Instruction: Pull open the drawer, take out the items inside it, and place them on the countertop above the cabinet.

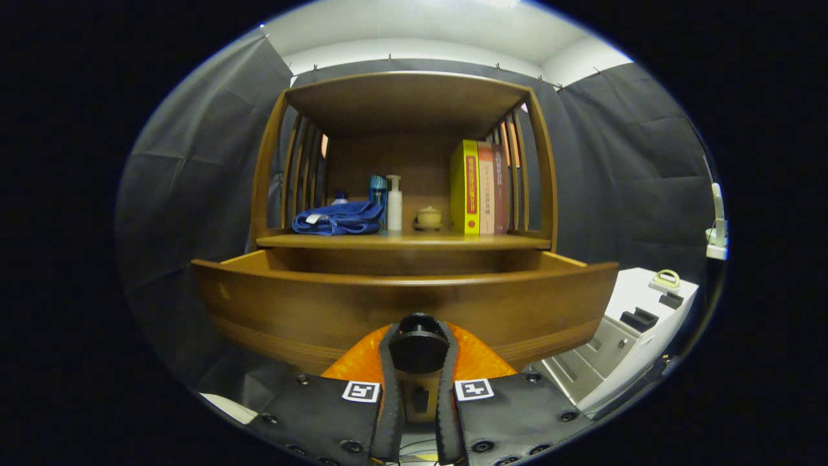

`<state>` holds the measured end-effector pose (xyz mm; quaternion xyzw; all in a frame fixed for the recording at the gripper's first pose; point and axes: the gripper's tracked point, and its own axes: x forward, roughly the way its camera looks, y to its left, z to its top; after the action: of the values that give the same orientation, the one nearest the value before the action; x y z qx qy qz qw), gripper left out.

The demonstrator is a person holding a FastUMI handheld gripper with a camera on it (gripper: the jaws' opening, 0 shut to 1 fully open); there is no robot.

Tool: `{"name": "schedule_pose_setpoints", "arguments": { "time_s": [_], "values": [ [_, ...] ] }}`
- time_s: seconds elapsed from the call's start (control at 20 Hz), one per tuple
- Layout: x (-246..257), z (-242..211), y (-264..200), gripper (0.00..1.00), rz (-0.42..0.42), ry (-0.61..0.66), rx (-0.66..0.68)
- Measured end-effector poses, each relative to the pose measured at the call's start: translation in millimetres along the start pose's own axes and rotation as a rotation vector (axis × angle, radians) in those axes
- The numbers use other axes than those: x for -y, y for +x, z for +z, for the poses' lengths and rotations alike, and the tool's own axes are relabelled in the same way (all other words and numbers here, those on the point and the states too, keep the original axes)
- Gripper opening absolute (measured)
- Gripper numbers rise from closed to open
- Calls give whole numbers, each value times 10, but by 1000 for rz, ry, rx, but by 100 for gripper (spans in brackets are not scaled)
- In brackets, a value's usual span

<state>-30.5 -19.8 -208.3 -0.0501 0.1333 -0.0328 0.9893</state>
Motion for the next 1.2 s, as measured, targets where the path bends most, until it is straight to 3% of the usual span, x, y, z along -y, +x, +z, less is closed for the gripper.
{"name": "schedule_pose_setpoints", "arguments": {
  "time_s": [1.0, 1.2],
  "values": [
    [-193, -284, 246, 29, 13, 34, -46],
    [-155, -296, 231, 29, 12, -26, -15]
  ]
}}
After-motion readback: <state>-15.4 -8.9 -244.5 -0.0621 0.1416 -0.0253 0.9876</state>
